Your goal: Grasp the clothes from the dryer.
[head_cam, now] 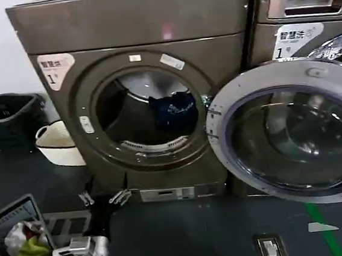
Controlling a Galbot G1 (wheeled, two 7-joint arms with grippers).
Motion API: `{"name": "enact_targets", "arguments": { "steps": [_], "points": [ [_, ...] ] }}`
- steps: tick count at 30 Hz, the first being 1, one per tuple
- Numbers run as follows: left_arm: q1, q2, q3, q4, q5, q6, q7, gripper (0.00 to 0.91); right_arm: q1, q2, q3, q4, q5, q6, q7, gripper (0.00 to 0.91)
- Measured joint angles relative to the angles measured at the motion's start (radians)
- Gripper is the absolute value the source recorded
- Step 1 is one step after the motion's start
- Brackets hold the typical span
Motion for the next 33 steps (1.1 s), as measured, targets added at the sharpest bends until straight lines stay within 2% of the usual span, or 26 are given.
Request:
{"name": "enact_targets", "arguments": {
  "steps": [7, 11, 18, 33],
  "points": [
    [-0.008, 0.009, 0.015, 0.003, -0.001, -0.033, 0.023, 0.907, -0.008, 0.000, 0.005, 0.028, 0.029, 0.040, 0.005, 0.907],
    [-0.012, 0.006, 0.025, 0.009, 0.003, -0.040, 0.028, 0.907, -0.007, 0.000, -0.003, 0.025, 0.020, 0.084, 0.019, 0.907],
    [-0.021, 0.003, 0.034, 0.015, 0.008, -0.043, 0.032, 0.907, 0.007, 0.015, -0.029, 0.019, -0.010, 0.134, 0.004, 0.907],
    [-0.029, 0.000, 0.032, 0.019, 0.007, -0.045, 0.034, 0.907, 0.007, 0.033, -0.052, 0.035, -0.047, 0.163, -0.011, 0.907]
  ]
}}
